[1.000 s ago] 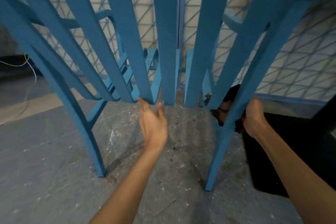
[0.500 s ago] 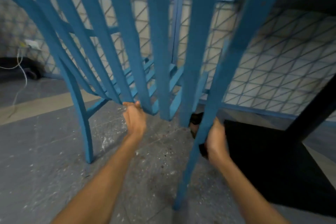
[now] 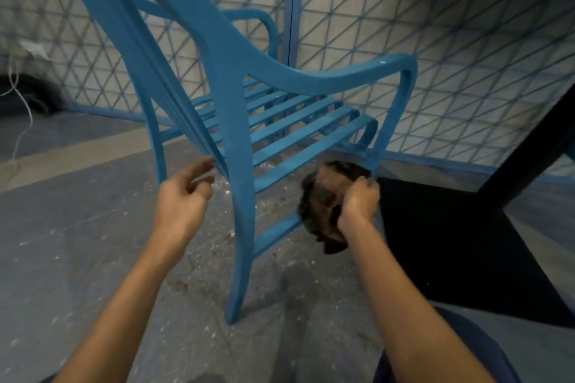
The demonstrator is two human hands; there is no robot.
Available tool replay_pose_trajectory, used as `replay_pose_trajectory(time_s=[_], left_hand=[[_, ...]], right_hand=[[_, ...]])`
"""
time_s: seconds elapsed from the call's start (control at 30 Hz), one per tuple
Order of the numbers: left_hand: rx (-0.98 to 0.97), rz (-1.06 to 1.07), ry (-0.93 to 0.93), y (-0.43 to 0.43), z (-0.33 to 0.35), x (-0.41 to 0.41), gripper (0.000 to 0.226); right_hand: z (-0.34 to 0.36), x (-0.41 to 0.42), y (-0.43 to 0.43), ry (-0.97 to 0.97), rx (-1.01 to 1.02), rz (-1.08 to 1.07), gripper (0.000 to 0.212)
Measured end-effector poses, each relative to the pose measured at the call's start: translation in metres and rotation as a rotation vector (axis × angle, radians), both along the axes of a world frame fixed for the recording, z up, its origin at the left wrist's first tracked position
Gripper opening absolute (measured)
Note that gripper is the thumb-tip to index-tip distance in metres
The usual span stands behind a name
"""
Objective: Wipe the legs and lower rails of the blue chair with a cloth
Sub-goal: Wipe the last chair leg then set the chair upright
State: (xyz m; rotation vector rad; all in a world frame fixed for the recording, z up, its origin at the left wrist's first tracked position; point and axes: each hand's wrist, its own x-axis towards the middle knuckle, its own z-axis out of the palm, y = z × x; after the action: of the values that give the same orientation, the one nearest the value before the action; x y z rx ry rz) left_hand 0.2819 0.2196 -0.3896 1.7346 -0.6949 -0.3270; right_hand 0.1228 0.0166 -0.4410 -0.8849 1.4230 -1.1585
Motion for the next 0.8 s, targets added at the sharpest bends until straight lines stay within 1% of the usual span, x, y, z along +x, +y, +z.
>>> replay_pose_trajectory(time_s=[0.07,0.13,0.2,0.27,0.33,0.37,0.47,0.53,0.6,0.7,0.8], left_hand=[[-0.086,-0.052,-0.004,0.011,-0.001,-0.024,0.049],[-0.094,-0.078,-0.086,0.012,-0.003,-0.041,0.061],[-0.056,-0.007,-0.168,0.005,-0.007,-0.049,0.075],[-0.052,0.090,-0.225,-0.003,-0.007,-0.052,0.079],[-0.026,0.156,-0.293,-0.011,-0.009,-0.049,0.079],[-0.005,0.176,-0.325,-0.014,-0.010,-0.046,0.079],[0.020,0.199,-0.375,-0.019,-0.014,-0.042,0.075],[0.013,0.200,-0.396,-0.020,-0.014,-0.040,0.075],[0.050,0.219,-0.406,-0.022,-0.011,-0.033,0.074],[0.104,0.268,-0.348,-0.023,-0.007,-0.015,0.067],[0.057,0.218,-0.229,-0.013,-0.001,0.011,0.053]], right_hand=[[-0.009,-0.013,-0.025,0.036,0.089,-0.017,0.036],[-0.020,-0.016,-0.038,0.066,0.159,-0.026,0.044],[-0.034,-0.009,-0.037,0.065,0.211,-0.014,0.048],[-0.046,0.008,-0.030,0.027,0.243,0.037,0.055],[-0.053,0.026,-0.019,-0.029,0.268,0.122,0.066],[-0.054,0.034,-0.015,-0.048,0.286,0.164,0.067],[-0.057,0.047,-0.014,-0.081,0.342,0.289,0.052],[-0.057,0.049,-0.018,-0.104,0.369,0.299,0.049],[-0.057,0.051,-0.020,-0.147,0.366,0.265,0.049],[-0.058,0.058,-0.009,-0.198,0.382,0.242,0.050],[-0.062,0.067,0.011,-0.263,0.406,0.215,0.062]])
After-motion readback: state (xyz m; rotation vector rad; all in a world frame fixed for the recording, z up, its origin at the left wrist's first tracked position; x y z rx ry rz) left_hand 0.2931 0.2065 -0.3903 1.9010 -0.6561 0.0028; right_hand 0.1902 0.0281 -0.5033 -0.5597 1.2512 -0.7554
